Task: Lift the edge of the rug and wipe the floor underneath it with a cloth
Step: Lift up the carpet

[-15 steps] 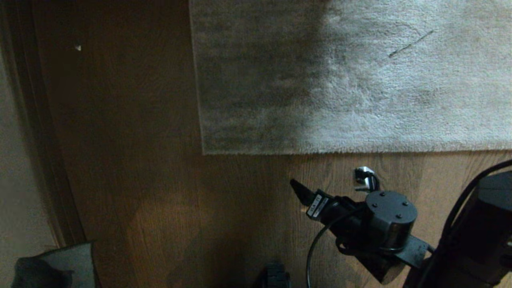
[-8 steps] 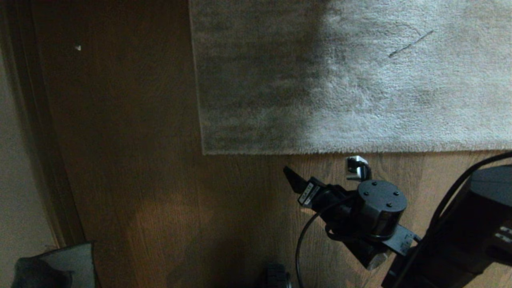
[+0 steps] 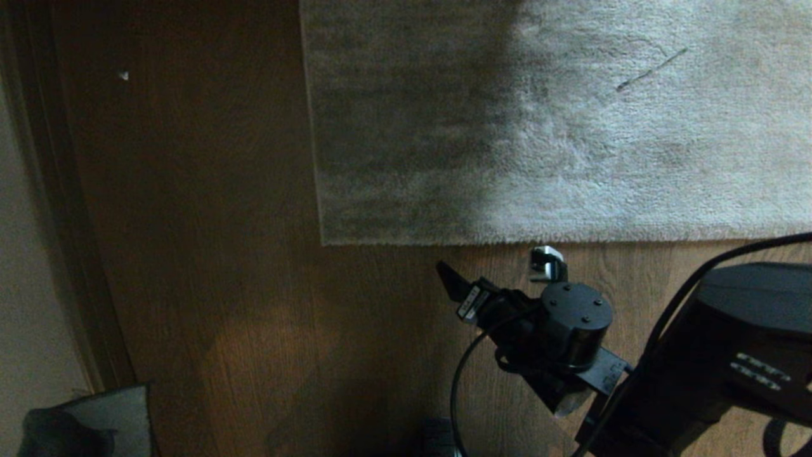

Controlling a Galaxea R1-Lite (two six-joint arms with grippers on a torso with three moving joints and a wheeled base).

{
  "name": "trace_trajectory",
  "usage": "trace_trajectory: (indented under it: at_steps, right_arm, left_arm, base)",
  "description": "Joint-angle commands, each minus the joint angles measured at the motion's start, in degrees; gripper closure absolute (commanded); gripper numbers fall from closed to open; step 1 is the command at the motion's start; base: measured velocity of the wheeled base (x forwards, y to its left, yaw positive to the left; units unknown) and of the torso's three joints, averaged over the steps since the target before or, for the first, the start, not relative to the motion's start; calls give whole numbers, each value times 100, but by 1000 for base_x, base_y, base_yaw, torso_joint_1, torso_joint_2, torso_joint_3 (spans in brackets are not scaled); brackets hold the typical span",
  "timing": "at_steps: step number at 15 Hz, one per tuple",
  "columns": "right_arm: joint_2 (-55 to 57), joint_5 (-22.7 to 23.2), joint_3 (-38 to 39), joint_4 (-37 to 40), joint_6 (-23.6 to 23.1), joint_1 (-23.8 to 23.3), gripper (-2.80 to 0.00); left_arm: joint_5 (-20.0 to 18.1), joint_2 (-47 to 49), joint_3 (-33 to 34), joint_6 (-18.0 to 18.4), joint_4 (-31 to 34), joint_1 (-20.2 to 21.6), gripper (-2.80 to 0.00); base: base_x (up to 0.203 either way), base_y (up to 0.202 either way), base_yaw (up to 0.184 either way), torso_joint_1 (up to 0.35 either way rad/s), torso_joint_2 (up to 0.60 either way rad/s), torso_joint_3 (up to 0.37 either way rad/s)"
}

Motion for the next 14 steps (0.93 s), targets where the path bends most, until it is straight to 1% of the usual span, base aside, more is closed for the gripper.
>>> trace_trajectory:
  at_steps: [1, 5, 14]
  right_arm:
    - [153, -8, -222, -279, 19, 7, -280]
    - [267, -8, -540, -279, -16, 3, -280]
    - [685, -8, -1202, -279, -395, 7, -280]
  left_arm:
    - [0, -2, 0, -5, 0, 1, 0]
    - [0, -2, 0, -5, 0, 1, 0]
    - [0, -2, 0, -5, 0, 1, 0]
  base:
    - [0, 0, 0, 0, 0, 0]
    - [0, 0, 0, 0, 0, 0]
    - [0, 0, 0, 0, 0, 0]
